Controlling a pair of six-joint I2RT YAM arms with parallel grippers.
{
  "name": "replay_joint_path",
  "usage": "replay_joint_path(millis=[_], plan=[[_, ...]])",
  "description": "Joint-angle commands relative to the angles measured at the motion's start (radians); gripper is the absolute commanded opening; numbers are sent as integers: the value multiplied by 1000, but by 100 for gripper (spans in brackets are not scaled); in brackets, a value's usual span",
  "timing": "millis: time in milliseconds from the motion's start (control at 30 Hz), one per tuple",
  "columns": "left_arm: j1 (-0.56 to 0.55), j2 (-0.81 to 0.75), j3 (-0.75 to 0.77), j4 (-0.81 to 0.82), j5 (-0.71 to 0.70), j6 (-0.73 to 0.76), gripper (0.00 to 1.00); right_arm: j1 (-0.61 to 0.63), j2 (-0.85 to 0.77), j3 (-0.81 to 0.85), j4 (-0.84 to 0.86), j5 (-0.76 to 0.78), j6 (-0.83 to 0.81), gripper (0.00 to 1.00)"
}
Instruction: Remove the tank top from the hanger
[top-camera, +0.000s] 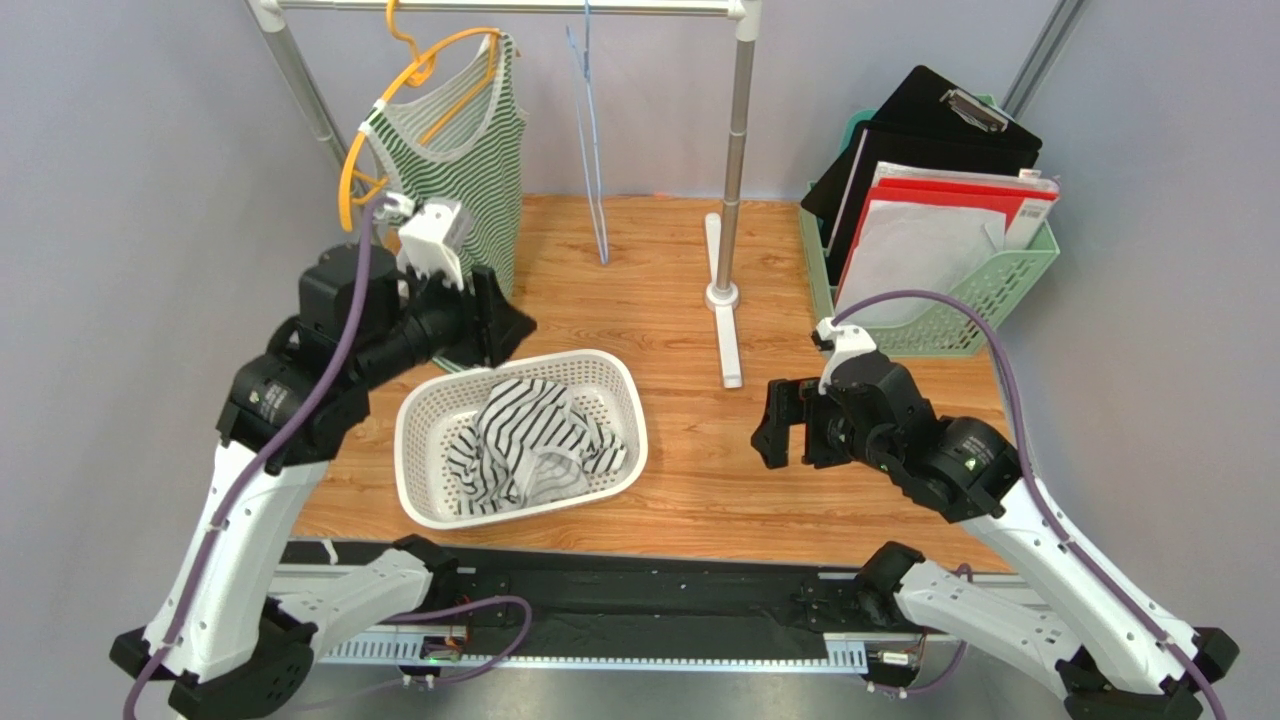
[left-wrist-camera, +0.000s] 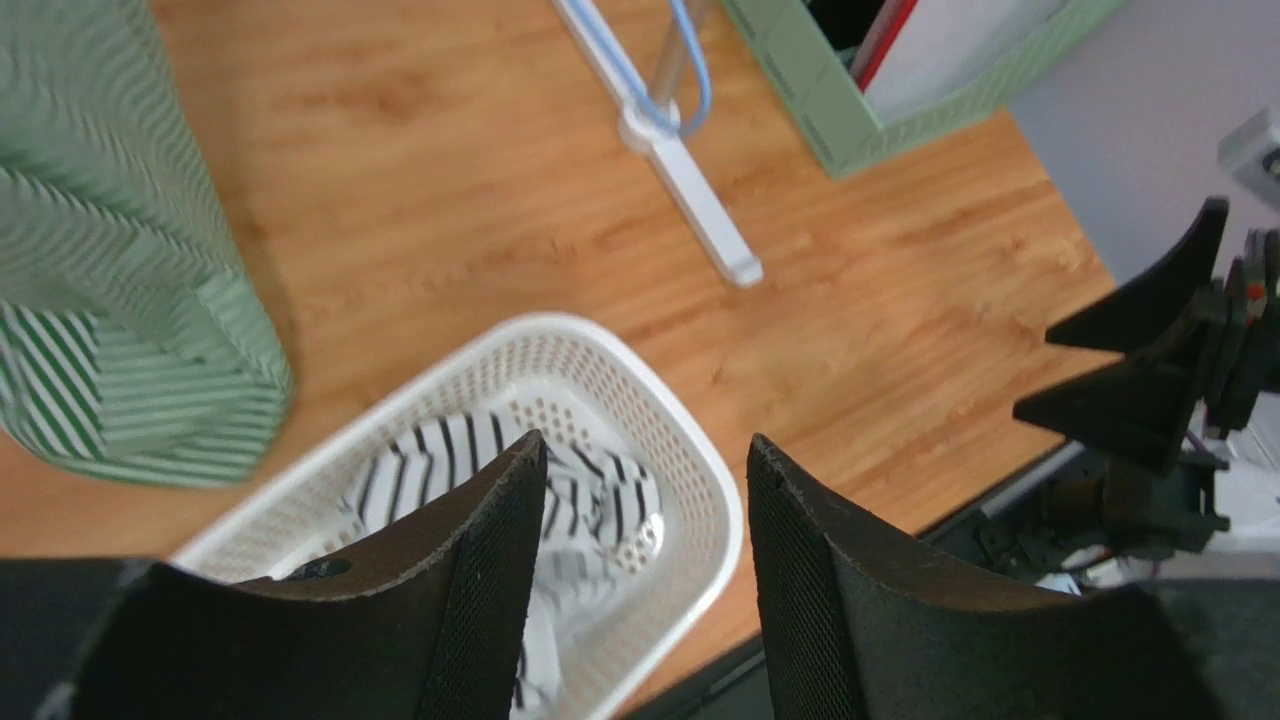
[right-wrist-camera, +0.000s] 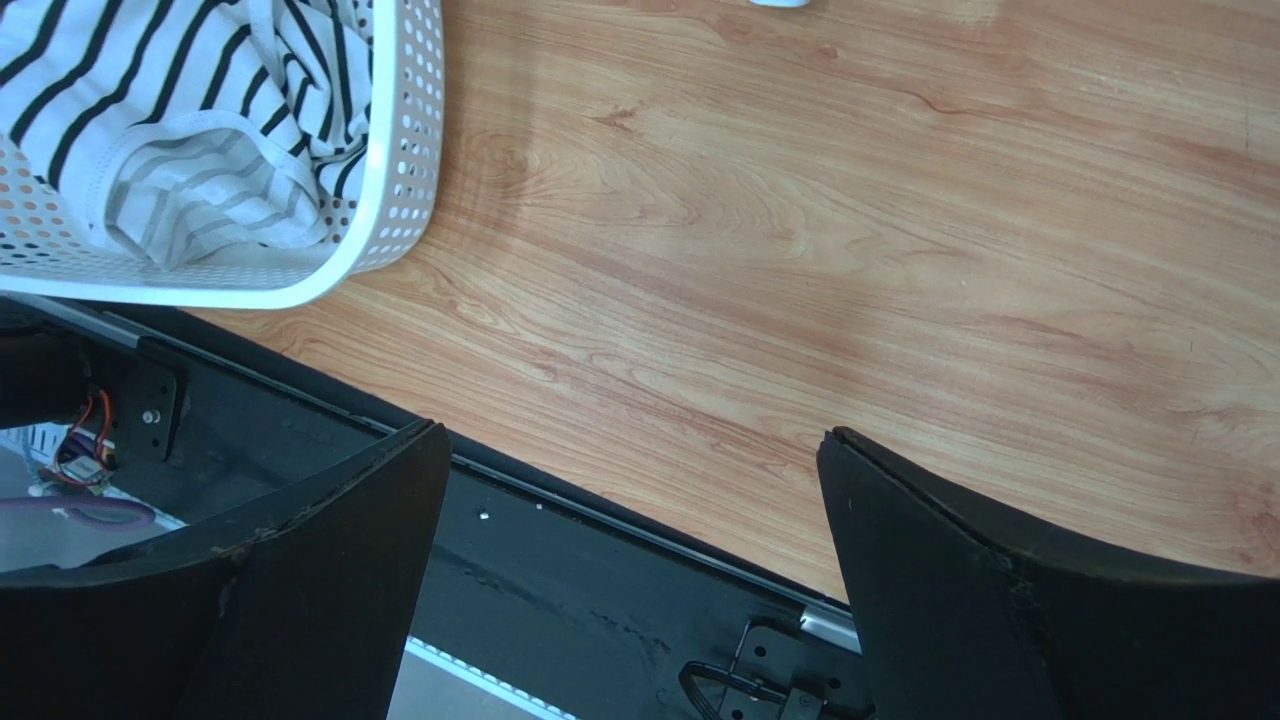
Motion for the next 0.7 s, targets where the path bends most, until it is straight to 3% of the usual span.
replay_joint_path(millis=[0, 100, 133, 300, 333, 467, 667], plan=[[14, 108, 221, -31, -85, 221, 58, 1, -26, 57, 5, -34, -32, 100], [17, 149, 320, 38, -263, 275, 60, 1, -37, 60, -2, -43, -33, 100], [19, 137, 311, 134, -351, 300, 66, 1, -45, 61, -2, -46, -35, 100], [55, 107, 289, 392, -472, 412, 68, 1, -65, 65, -13, -57, -41, 100], [72, 114, 295, 447, -484, 435, 73, 1, -65, 68, -13, -56, -44, 100], [144, 209, 416, 416, -460, 553, 76, 1, -75, 74, -21, -57, -50, 100], [373, 372, 628, 256, -178, 490, 76, 1, -77, 86, -16, -63, -55, 100]])
